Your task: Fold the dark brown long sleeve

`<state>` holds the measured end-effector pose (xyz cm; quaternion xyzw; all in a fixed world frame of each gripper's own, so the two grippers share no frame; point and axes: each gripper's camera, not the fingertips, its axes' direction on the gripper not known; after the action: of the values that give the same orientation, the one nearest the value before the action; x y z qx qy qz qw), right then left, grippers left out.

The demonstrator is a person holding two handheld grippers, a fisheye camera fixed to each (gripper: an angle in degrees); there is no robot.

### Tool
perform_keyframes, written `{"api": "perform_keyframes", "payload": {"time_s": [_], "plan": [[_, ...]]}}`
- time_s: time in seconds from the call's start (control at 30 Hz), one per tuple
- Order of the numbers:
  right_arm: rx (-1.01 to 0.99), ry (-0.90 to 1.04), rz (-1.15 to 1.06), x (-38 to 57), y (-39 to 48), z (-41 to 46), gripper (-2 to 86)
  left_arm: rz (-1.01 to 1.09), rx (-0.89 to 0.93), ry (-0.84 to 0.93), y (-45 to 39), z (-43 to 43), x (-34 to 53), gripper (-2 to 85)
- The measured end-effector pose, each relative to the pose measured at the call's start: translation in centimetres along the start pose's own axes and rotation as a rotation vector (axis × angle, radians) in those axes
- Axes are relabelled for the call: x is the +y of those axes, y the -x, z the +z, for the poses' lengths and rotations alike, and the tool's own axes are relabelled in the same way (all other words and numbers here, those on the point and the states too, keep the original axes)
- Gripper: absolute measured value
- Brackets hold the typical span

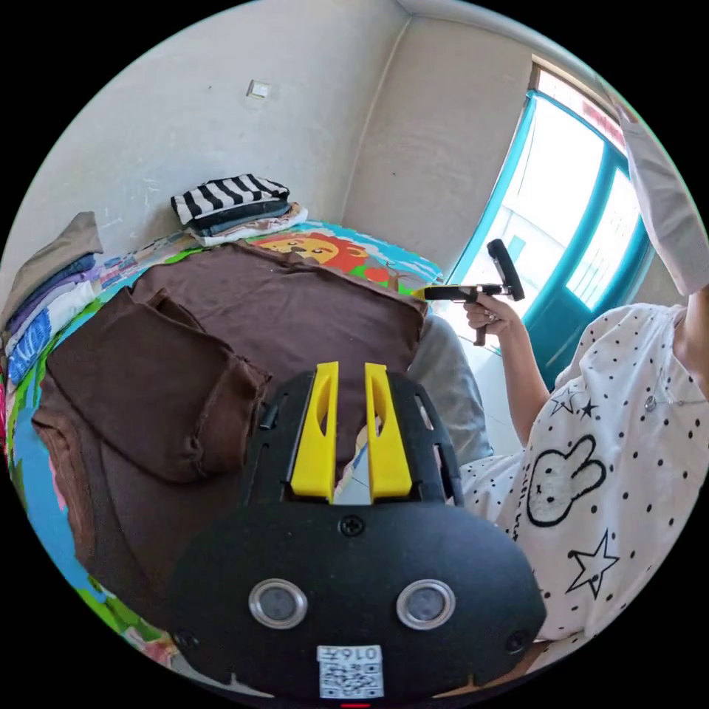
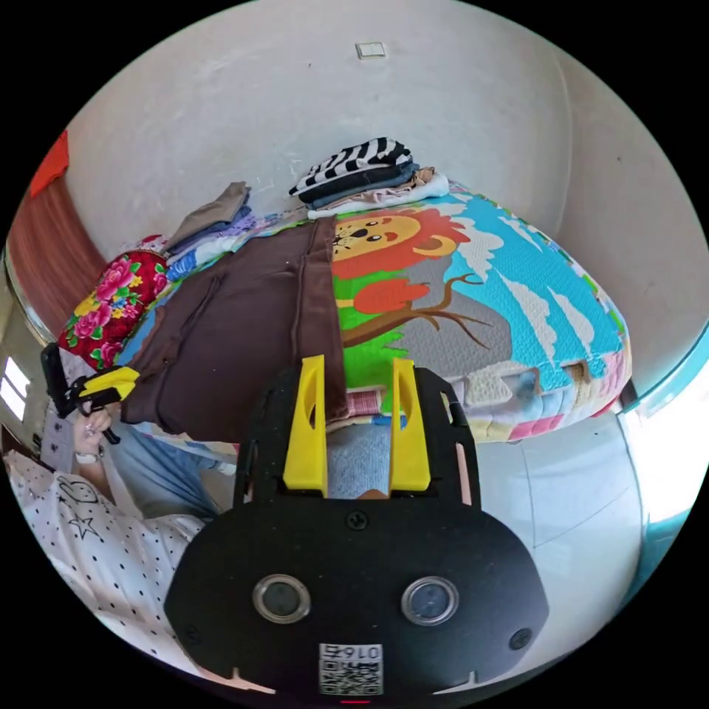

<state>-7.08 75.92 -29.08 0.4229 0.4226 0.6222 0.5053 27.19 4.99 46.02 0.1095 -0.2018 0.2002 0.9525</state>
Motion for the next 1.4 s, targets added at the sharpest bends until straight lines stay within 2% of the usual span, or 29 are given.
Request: {"api": "perform_keyframes", "payload": {"time_s": [0.07, 0.1, 0.3, 0.53, 0.63, 0.7, 0.87, 1.07, 1.2, 1.27, 1.4], "plan": [[-0.157, -0.02, -0.015, 3.0, -1.6, 1.7, 12.5, 0.032, 0.049, -0.004, -1.0, 1.8, -1.6, 5.8], [-0.176, -0.015, -0.019, 3.6, -1.9, 2.3, 12.4, 0.055, 0.078, -0.003, -1.8, 2.8, -2.6, 5.8], [-0.162, 0.008, -0.058, 8.4, -4.0, 6.5, 11.2, 0.179, 0.073, 0.036, -6.2, 6.3, -4.7, 5.9], [-0.279, 0.018, -0.025, 14.5, -8.5, 12.9, 9.7, 0.111, 0.024, 0.07, -7.1, 8.6, -4.4, 5.8], [-0.362, -0.037, 0.022, 15.7, -10.4, 15.7, 9.1, 0.106, 0.038, 0.047, -7.9, 9.2, -5.0, 5.7], [-0.403, -0.033, 0.027, 16.0, -11.2, 17.7, 7.6, 0.135, 0.036, 0.022, -9.2, 9.6, -5.8, 5.9], [-0.344, -0.034, 0.043, 16.8, -12.7, 21.9, 2.9, 0.232, -0.048, -0.086, -13.2, 10.9, -7.7, 8.1], [-0.549, -0.16, 0.053, 16.1, -15.0, 25.4, 2.3, 0.431, -0.134, -0.076, -19.9, 16.5, -10.3, 9.8], [-0.586, -0.174, -0.001, 14.4, -15.0, 28.0, 2.4, 0.41, -0.344, -0.111, -22.4, 19.2, -11.1, 7.7], [-0.614, -0.156, -0.056, 13.0, -14.7, 29.9, 2.8, 0.388, -0.379, -0.113, -22.4, 19.6, -11.3, 5.9], [-0.604, -0.118, -0.09, 10.5, -16.0, 33.2, 4.2, 0.281, -0.288, -0.164, -20.4, 18.4, -11.2, 2.1]]}}
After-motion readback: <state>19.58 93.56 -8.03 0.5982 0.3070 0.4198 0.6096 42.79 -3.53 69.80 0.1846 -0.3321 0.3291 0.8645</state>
